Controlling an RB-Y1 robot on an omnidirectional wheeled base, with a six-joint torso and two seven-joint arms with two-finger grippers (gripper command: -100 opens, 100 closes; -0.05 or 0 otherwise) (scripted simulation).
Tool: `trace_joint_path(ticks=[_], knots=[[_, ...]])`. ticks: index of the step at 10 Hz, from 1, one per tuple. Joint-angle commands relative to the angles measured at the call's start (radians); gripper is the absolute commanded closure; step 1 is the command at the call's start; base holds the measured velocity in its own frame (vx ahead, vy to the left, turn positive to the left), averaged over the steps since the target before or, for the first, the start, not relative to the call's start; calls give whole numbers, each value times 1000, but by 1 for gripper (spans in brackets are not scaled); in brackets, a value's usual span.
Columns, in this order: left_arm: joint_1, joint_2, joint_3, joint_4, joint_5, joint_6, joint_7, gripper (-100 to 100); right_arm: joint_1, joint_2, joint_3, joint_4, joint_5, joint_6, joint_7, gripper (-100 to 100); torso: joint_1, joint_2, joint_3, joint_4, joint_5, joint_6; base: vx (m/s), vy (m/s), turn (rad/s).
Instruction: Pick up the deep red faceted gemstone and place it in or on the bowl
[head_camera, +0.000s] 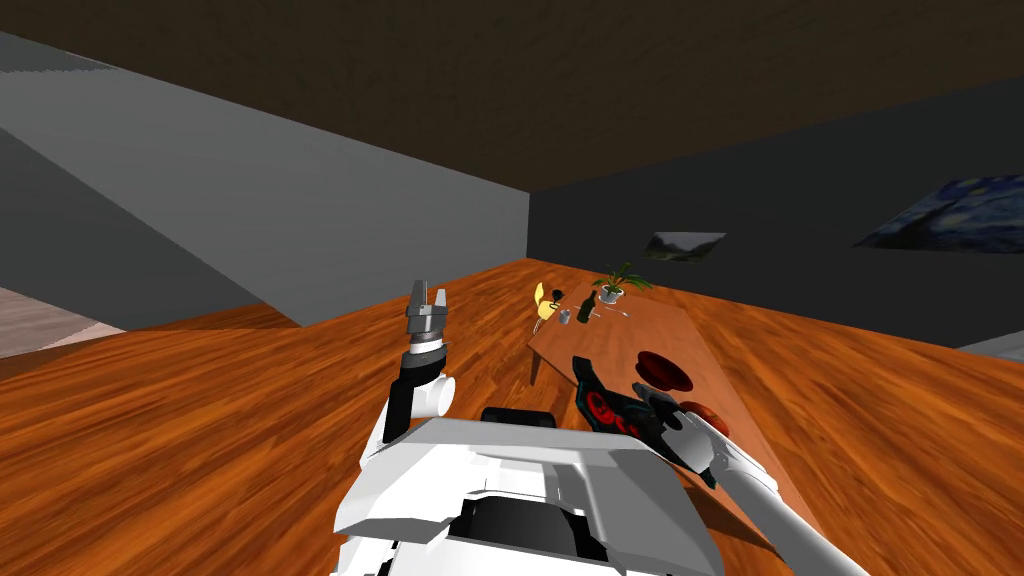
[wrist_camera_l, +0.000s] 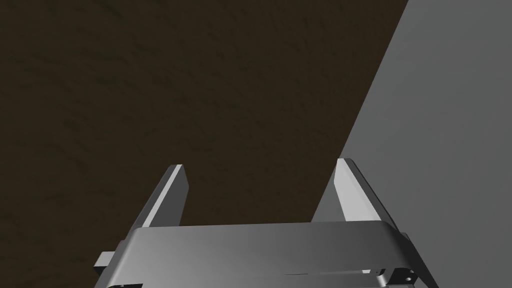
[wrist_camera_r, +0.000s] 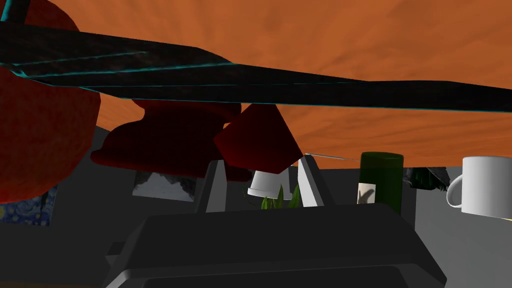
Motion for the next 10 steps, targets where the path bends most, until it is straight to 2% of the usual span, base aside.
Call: trace_joint_path(ticks=[1,2,3,10], knots=[[0,0,0,0,0,0,0,0,-2,-34,32,-28,-33,21,-22,100,0,0,0,0,0,0,-34,-4,70],[0,0,0,0,0,0,0,0,-2,-34,32,-28,-33,21,-22,100,0,-1,0,0,0,0,-20,0,27],[0,0,0,0,0,0,0,0,-14,-71,64,-42,-67,34,-46,100,1,-1,-1,-1,0,1,-36,3,106],[0,0,0,0,0,0,0,0,-29,-210,170,-80,-205,71,-119,100,0,-1,-1,-1,0,1,-35,-7,99]])
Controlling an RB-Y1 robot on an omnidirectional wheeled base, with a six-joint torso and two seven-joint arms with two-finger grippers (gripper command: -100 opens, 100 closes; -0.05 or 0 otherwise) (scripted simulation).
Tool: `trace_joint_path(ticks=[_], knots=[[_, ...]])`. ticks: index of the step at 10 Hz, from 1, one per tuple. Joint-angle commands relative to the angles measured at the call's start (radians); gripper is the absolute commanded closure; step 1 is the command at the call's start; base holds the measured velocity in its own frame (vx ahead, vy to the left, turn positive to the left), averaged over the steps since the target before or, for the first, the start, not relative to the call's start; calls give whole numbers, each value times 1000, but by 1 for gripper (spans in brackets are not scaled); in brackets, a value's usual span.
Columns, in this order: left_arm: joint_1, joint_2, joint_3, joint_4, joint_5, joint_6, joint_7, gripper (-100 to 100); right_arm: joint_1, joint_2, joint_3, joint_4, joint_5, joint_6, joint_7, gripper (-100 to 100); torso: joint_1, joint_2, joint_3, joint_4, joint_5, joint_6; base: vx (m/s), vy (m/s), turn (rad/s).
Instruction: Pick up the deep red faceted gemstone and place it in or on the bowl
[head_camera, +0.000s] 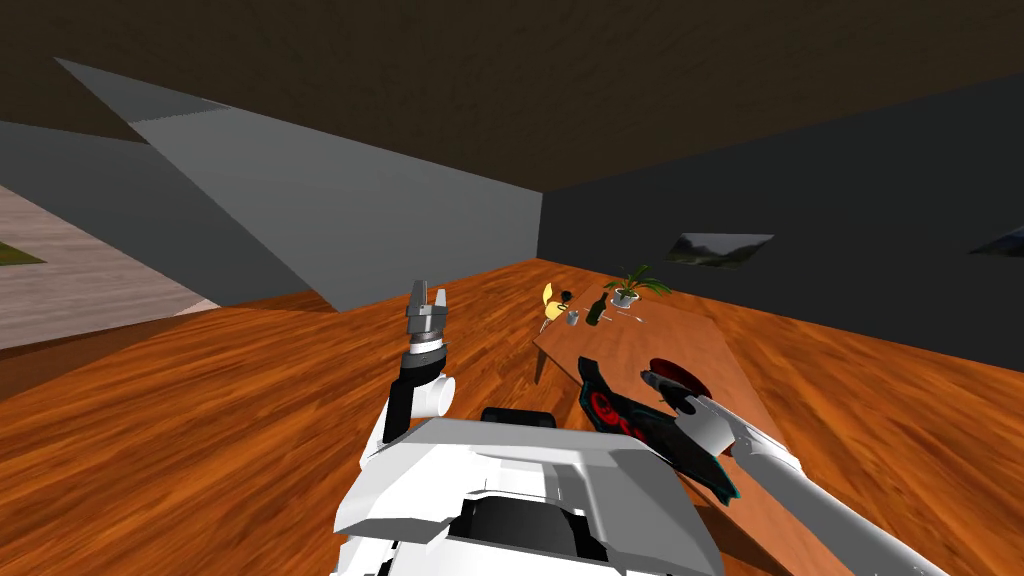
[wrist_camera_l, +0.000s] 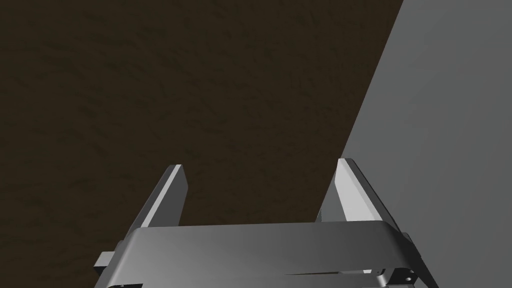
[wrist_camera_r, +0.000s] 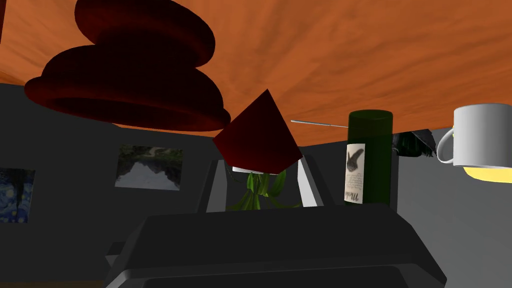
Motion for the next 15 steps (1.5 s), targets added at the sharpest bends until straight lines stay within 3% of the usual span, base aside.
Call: trace_joint_path(ticks=[1,6,15], knots=[[0,0,0,0,0,0,0,0,12,-33,20,-20,-37,16,-15,100,0,0,0,0,0,0,-27,-17,114],[0,0,0,0,0,0,0,0,47,-132,72,-14,-163,23,-46,100,-1,0,0,0,0,2,-21,-23,119],[0,0,0,0,0,0,0,0,155,-297,130,32,-394,16,-66,100,-1,-2,-1,-1,0,2,-8,-32,127]])
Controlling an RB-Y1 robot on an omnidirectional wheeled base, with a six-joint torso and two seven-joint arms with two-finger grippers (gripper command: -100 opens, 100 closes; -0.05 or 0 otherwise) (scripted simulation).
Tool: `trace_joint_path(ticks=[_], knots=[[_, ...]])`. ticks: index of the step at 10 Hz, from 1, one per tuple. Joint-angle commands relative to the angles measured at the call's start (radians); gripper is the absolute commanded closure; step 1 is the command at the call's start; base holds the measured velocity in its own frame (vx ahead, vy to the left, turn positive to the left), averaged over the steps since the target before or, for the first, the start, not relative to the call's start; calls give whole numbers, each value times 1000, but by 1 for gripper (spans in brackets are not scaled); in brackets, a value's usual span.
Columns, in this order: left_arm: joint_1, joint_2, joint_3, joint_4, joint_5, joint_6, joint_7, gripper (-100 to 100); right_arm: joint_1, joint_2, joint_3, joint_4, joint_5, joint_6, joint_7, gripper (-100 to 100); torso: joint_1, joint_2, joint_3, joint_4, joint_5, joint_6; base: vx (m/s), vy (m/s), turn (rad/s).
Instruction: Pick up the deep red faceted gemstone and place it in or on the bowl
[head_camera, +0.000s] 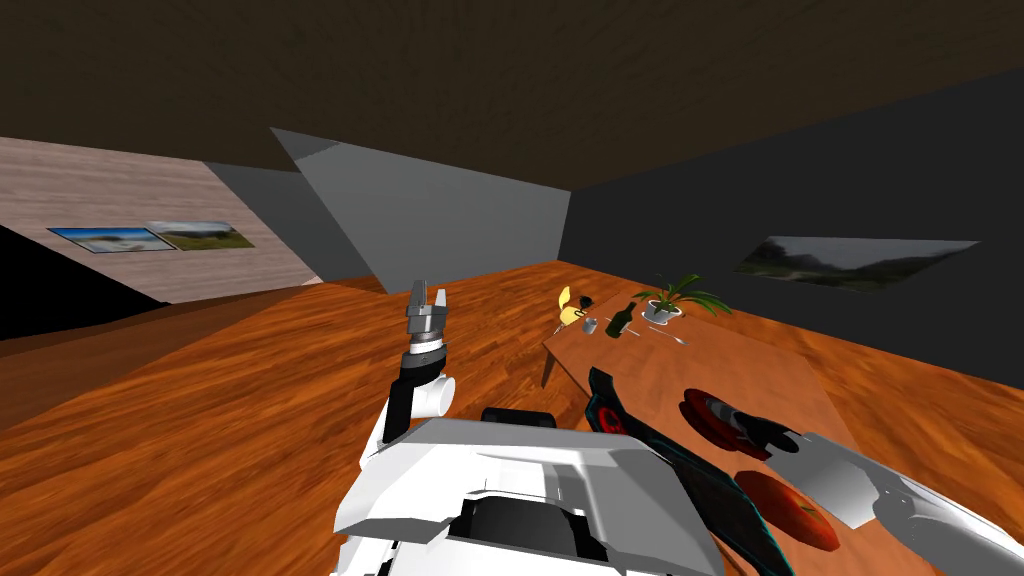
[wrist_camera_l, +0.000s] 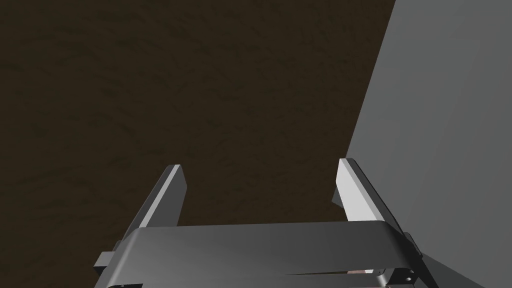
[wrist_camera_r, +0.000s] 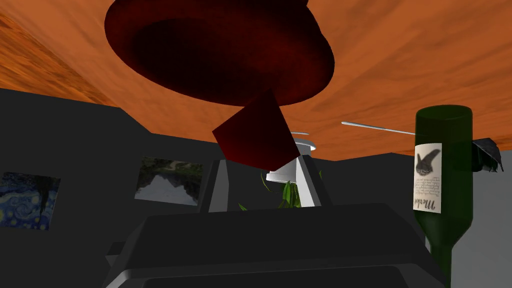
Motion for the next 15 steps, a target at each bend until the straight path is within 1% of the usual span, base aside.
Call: trace_joint_path(ticks=[1,2,5,6,7,8,12,13,14,15], knots=[[0,0,0,0,0,0,0,0,33,-23,-10,-27,-15,7,-7,100,0,0,0,0,0,0,-3,-28,30],[0,0,0,0,0,0,0,0,52,-53,-1,-19,-56,7,-9,100,1,0,0,0,0,0,2,-29,127],[0,0,0,0,0,0,0,0,76,-93,13,-9,-110,7,-12,100,1,0,0,1,0,-1,0,-40,101],[0,0,0,0,0,0,0,0,80,-100,16,-8,-119,7,-13,100,1,0,0,1,0,-1,2,-31,67],[0,0,0,0,0,0,0,0,81,-94,9,-16,-108,13,-14,100,1,0,0,1,0,-1,2,-16,9],[0,0,0,0,0,0,0,0,81,-96,10,-14,-109,12,-14,-100,2,0,0,1,-1,-1,0,0,0],[0,0,0,0,0,0,0,0,81,-96,10,-15,-109,12,-14,-100,3,0,0,1,-1,-1,0,0,0],[0,0,0,0,0,0,0,0,81,-96,10,-15,-109,12,-14,0,3,0,0,1,-1,-1,0,0,0],[0,0,0,0,0,0,0,0,92,-141,17,-52,-141,22,-17,-100,3,0,0,1,-1,-1,1,12,-61],[0,0,0,0,0,0,0,0,98,-163,21,-71,-156,26,-19,-100,4,0,0,1,0,0,8,25,-67]])
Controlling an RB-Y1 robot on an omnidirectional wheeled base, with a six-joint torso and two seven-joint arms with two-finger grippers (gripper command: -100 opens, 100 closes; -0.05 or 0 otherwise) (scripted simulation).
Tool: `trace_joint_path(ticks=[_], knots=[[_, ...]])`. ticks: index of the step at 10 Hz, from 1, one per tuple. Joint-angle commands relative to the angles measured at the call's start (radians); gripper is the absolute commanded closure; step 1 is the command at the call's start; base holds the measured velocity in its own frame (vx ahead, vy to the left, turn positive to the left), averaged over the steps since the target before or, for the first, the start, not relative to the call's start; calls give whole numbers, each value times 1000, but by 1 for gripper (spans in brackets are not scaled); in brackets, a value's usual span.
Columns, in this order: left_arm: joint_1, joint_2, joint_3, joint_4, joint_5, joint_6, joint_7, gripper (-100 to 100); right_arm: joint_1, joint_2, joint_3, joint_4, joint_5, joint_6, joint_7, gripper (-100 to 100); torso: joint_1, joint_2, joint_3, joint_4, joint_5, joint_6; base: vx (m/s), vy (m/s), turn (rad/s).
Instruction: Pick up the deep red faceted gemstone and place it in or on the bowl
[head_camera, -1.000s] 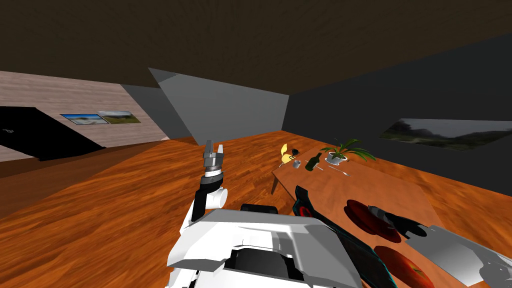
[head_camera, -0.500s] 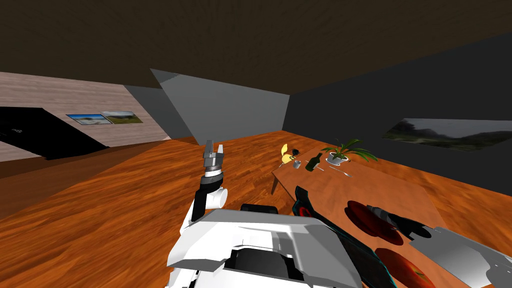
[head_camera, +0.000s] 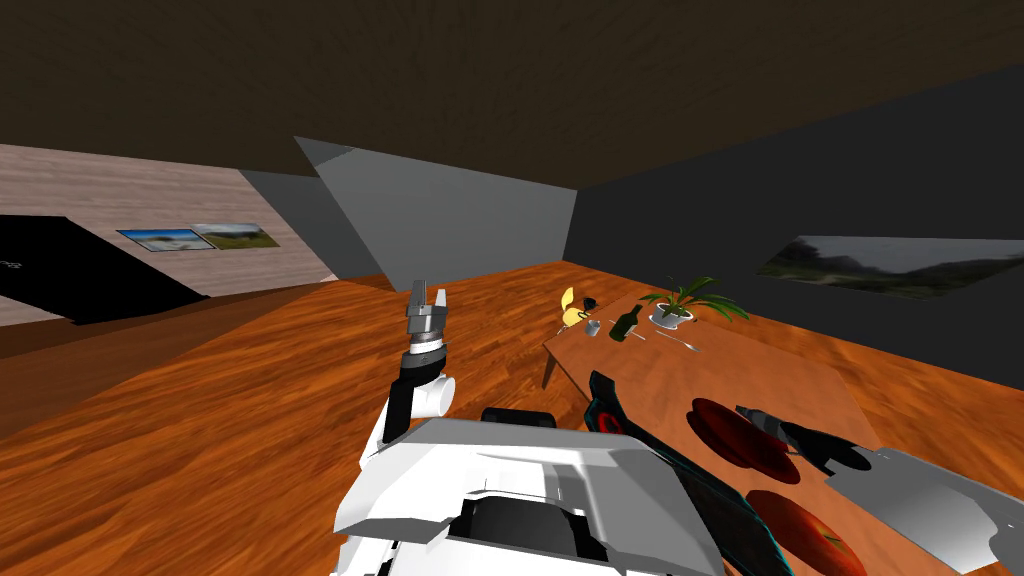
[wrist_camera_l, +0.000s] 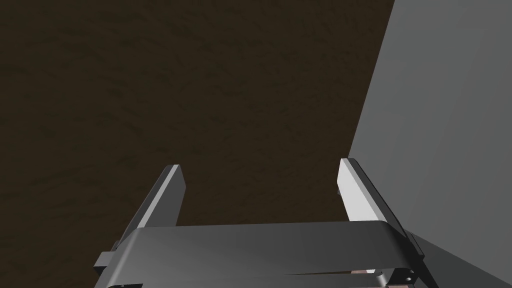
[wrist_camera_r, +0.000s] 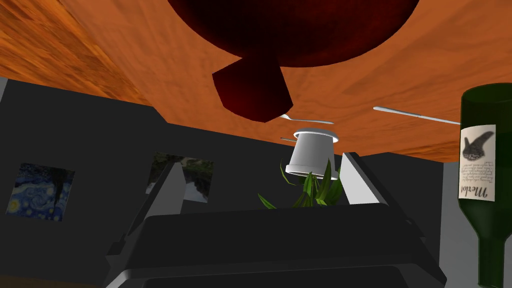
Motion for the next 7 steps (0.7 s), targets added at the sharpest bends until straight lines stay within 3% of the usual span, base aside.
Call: trace_joint_path(ticks=[1,2,7], knots=[[0,0,0,0,0,0,0,0,19,-38,-3,-44,-20,14,-6,-100,0,0,0,0,0,0,7,26,-45],[0,0,0,0,0,0,0,0,19,-38,-3,-44,-20,14,-6,-100,0,0,0,0,0,0,3,14,-6],[0,0,0,0,0,0,0,0,48,-148,16,-138,-99,37,-14,-100,0,0,0,0,0,0,4,16,-40]])
